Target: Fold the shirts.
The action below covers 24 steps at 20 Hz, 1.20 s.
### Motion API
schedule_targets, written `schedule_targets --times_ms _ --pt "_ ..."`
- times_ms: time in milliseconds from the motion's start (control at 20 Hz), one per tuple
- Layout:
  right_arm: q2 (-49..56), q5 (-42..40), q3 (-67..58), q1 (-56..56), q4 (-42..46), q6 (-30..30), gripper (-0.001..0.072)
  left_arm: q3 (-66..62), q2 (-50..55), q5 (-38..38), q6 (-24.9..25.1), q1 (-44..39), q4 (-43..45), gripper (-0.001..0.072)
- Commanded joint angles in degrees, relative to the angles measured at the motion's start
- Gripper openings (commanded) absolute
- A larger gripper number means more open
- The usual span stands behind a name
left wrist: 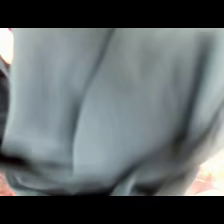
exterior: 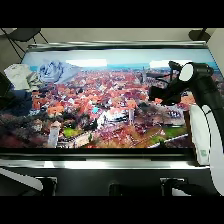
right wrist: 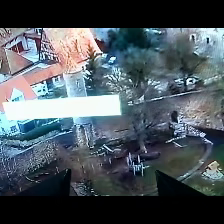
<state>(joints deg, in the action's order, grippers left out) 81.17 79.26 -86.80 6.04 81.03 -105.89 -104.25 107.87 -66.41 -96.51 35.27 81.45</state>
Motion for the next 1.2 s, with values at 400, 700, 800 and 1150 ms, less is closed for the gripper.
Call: schedule_targets --times_ms 400,700,800,1150 --pt "-2.01 1.38 0.0 -0.04 0.17 5.2 0.0611 -0.04 -41.97 7.89 -0.24 -21.9 -3.08 0.0034" --pt "-9.14 6.84 0.0 -0.04 4.2 9.55 0.061 -0.04 -46.47 7.56 2.21 -54.62 -2.99 0.0034" --pt "-11.85 7.54 0.0 -0.04 5.62 10.19 0.061 -0.04 -44.15 8.63 2.16 -62.14 -2.69 0.0034" --pt "-17.49 10.86 0.04 -0.02 6.58 10.03 0.061 6.91 -34.1 -0.96 1.38 -69.57 6.36 0.0035"
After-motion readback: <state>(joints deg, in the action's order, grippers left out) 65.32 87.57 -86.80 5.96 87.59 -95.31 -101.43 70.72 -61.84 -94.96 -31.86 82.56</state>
